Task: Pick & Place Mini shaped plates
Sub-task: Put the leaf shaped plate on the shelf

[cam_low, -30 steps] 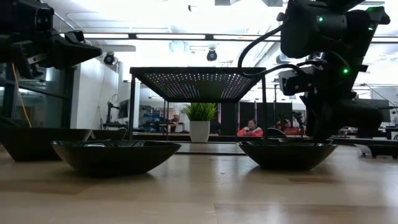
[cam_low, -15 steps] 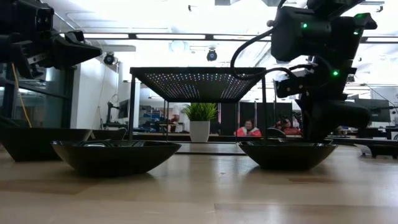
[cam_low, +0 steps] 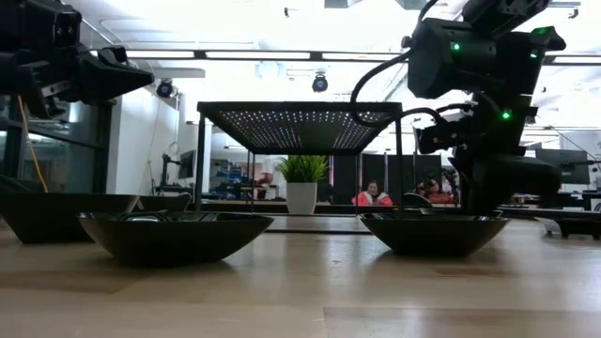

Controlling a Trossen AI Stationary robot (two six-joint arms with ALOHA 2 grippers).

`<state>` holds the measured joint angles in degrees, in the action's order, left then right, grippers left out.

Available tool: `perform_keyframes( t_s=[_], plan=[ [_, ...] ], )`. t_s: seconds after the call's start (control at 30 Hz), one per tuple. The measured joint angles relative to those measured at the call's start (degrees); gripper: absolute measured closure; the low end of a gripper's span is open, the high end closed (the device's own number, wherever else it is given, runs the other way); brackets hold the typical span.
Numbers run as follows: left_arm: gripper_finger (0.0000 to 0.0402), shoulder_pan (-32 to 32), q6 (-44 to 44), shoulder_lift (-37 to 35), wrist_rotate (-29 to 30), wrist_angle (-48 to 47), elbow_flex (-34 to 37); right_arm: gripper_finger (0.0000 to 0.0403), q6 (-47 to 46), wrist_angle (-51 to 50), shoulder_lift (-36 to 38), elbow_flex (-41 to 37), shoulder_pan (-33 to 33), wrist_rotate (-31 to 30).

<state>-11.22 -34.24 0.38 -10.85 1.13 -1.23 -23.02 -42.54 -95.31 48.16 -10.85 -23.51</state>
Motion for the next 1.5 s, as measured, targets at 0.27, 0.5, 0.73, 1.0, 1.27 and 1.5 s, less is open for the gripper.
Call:
perform_keyframes(
  t_s=[0.27, 0.5, 0.73, 1.0, 1.27, 1.5],
  plan=[
    [0.0400, -0.01, 0.00, 0.01, -0.01, 0.00, 0.01, 0.0350, -0.51, 0.00, 0.00, 0.00, -0.02, -0.33],
    [0.0400, -0.01, 0.01, 0.02, -0.01, 0.00, 0.02, 0.0399, -1.14, -0.01, 0.00, 0.08, -0.07, 0.04],
    [0.0400, -0.01, 0.00, 0.02, -0.01, 0.00, 0.02, 0.0400, -2.89, -4.19, 0.00, 3.15, -1.00, 0.33],
    [0.0400, 0.00, 0.00, 0.02, -0.01, 0.00, 0.01, 0.0401, -6.93, -13.81, 0.00, 11.21, -4.44, -1.75],
    [0.0400, -0.02, 0.00, 0.01, 0.00, 0.00, 0.02, 0.0402, -8.26, -25.26, 0.00, 21.51, -7.79, -4.60],
    [0.0400, 0.00, 0.00, 0.02, 0.00, 0.00, 0.02, 0.0402, -4.42, -32.76, 0.00, 28.78, -9.90, -8.39]
  ],
)
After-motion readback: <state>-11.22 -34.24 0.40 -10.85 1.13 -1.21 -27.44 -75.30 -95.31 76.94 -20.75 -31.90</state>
